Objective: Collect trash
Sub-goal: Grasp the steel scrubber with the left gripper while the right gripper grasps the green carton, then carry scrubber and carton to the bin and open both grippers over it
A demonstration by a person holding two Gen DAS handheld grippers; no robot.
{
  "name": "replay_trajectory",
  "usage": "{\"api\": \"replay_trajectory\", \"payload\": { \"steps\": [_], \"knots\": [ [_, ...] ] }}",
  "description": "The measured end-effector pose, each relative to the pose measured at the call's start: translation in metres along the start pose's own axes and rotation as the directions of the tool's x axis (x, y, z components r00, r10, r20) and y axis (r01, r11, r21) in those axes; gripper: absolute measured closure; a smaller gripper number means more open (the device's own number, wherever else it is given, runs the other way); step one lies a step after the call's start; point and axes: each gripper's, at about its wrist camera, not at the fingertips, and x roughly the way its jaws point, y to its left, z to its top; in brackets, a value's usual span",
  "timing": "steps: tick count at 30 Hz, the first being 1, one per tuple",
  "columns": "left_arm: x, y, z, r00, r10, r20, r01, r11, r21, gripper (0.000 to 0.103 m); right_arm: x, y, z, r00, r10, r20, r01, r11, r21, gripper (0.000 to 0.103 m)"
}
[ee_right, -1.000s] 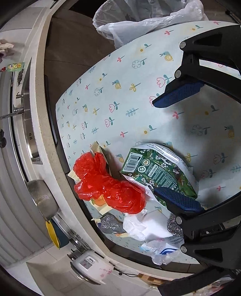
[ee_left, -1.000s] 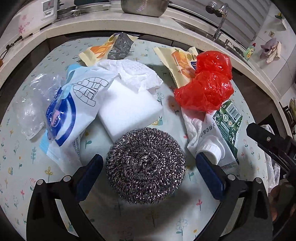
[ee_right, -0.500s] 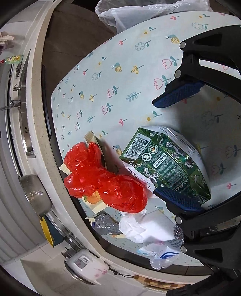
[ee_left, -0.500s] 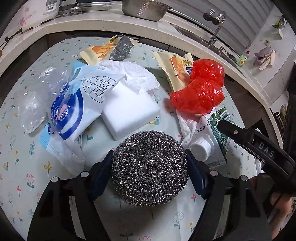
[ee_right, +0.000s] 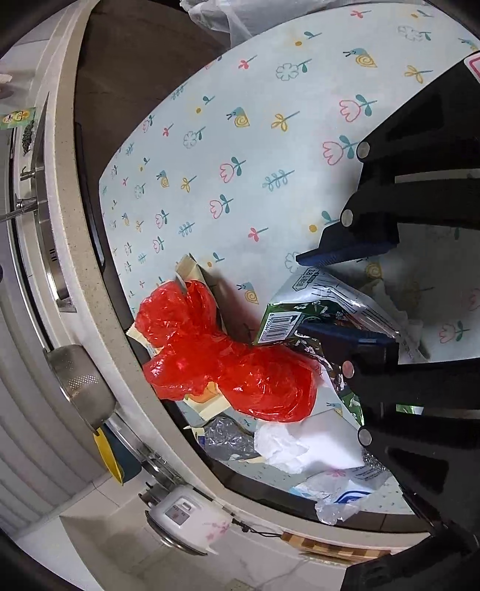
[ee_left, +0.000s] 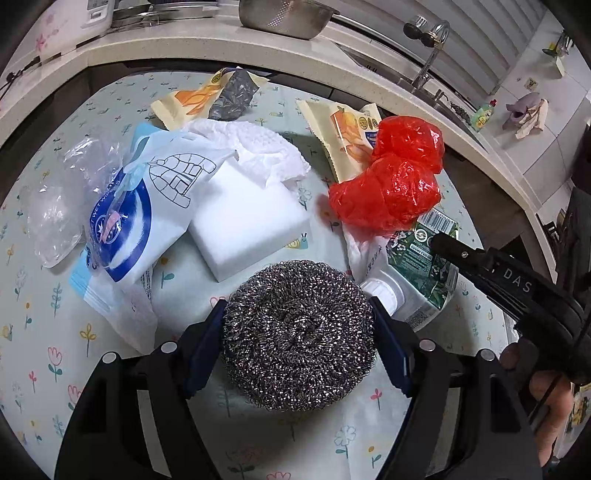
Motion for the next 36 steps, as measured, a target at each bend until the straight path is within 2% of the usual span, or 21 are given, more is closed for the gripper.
{"api": "replay_trajectory", "payload": {
  "steps": [5,12,23,30,36],
  "knots": [
    [-0.011,-0.014,-0.002,1.000,-0.016,0.012,0.015,1.000,0.012,0.032,-0.031,-0.005,0.000,0.999,-0.003,0.048,0.003,1.000,-0.002,0.076],
    [-0.030,-0.056,-0.005,0.997,-0.061,0.039,0.059,0.996,0.067,0.032,-0.086,-0.021,0.004,0.991,-0.022,0.130,0.021,1.000,0.011,0.080],
    [-0.046,-0.128,-0.011,0.989,-0.135,0.056,0.123,0.978,0.171,0.032,-0.164,-0.092,0.004,0.963,-0.135,0.234,0.115,0.988,0.099,0.081],
    [-0.037,-0.200,-0.019,0.980,-0.196,0.025,0.181,0.943,0.279,0.032,-0.209,-0.161,-0.003,0.934,-0.236,0.270,0.185,0.962,0.201,0.082],
    [-0.022,-0.273,-0.030,0.965,-0.261,-0.018,0.247,0.888,0.389,0.032,-0.235,-0.214,-0.009,0.906,-0.319,0.280,0.242,0.930,0.277,0.082]
  ]
}}
